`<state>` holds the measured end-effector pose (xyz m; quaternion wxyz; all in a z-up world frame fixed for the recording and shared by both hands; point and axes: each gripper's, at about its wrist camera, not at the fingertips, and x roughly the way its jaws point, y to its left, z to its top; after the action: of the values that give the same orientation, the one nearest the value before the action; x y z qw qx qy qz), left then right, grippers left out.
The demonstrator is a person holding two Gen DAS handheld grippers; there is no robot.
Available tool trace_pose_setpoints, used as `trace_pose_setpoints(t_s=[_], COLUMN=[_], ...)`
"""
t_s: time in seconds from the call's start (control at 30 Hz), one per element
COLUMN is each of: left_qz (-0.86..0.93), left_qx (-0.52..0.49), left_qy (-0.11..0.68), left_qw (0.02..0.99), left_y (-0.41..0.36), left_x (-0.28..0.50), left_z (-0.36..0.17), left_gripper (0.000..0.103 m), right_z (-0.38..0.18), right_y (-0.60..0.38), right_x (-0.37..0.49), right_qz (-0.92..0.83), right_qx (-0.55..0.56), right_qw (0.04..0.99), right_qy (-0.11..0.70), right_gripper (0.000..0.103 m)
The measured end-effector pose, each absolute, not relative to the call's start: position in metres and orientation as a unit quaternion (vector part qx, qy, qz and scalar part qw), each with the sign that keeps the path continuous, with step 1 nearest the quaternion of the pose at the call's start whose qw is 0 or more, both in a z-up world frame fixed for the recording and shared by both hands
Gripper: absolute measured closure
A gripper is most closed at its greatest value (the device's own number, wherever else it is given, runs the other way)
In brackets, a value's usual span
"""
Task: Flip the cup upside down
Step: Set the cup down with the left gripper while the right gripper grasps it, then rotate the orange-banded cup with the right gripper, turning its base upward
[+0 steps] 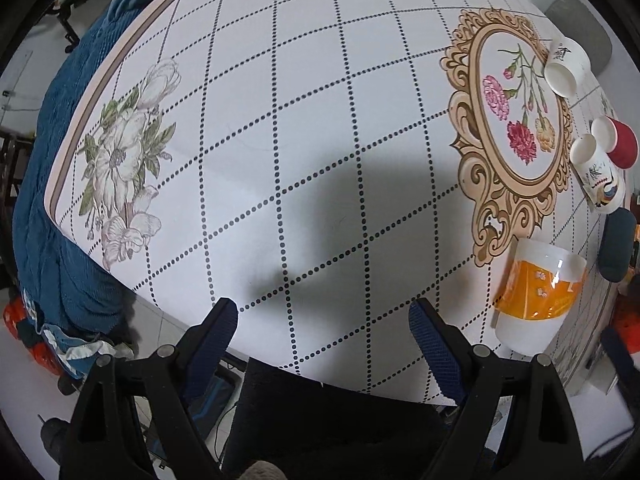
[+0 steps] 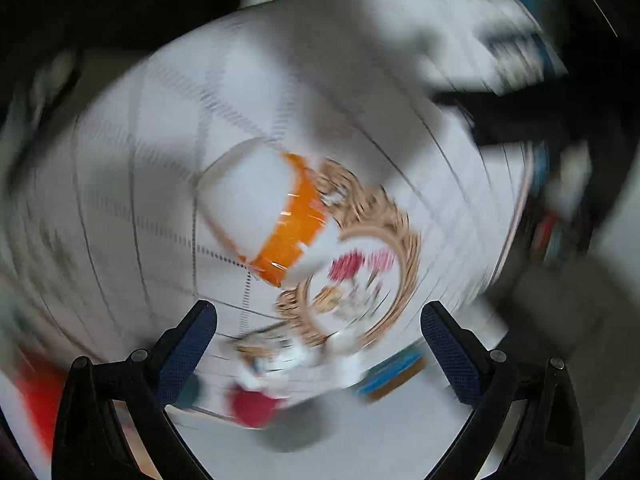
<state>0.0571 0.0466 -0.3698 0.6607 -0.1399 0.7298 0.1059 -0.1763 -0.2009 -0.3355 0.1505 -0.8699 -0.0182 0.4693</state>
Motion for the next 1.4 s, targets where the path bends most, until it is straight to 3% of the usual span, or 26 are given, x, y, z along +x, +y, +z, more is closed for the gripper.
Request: trace_pose_setpoints(t_s=[0.23,0.4,0.63,0.73,0.77,1.23,1.4], left_qz=[0.115,0.117,0.115,0.114,0.113,0.112,0.109], left_qx=[-0.156,-0.16,-0.159,-0.159,-0.159,-0.155,-0.148], left_qy=[0.735,0.738,0.741,0.743,0.744,0.751,0.752], left_qw=[0.649,0.645,0.642,0.64,0.639,0.633,0.633], left_y=[0.049,0.056,0.06,0.062,0.062,0.069,0.069], left_x=[0.036,0.027,0.025,0.032,0.039,0.055,0.067], left_z=[-0.386,-0.399,-0.41,-0.415,-0.417,-0.42,-0.416], left_gripper=[0.015,0.015,0.015,0.015,0.015,0.015,0.015], right_z=[-0.367,-0.385,-0.408,-0.419,-0.421,-0.413,-0.408], right_y=[-0.22,-0.215,-0.211,-0.208,-0.207,-0.159,-0.124], right_x=[-0.17,-0.168,-0.16,-0.154,-0.154,-0.154,-0.144], right_qz=[0.48,0.485,0.482,0.477,0.477,0.5,0.501], right_qx=[-0.866,-0.86,-0.861,-0.863,-0.863,-0.86,-0.86], right_qw=[0.024,-0.006,-0.036,-0.037,-0.034,0.03,0.091], right_qy=[-0.142,-0.16,-0.161,-0.163,-0.165,-0.096,-0.015], right_gripper=[0.0,0.002,0.012,0.027,0.027,0.029,0.029])
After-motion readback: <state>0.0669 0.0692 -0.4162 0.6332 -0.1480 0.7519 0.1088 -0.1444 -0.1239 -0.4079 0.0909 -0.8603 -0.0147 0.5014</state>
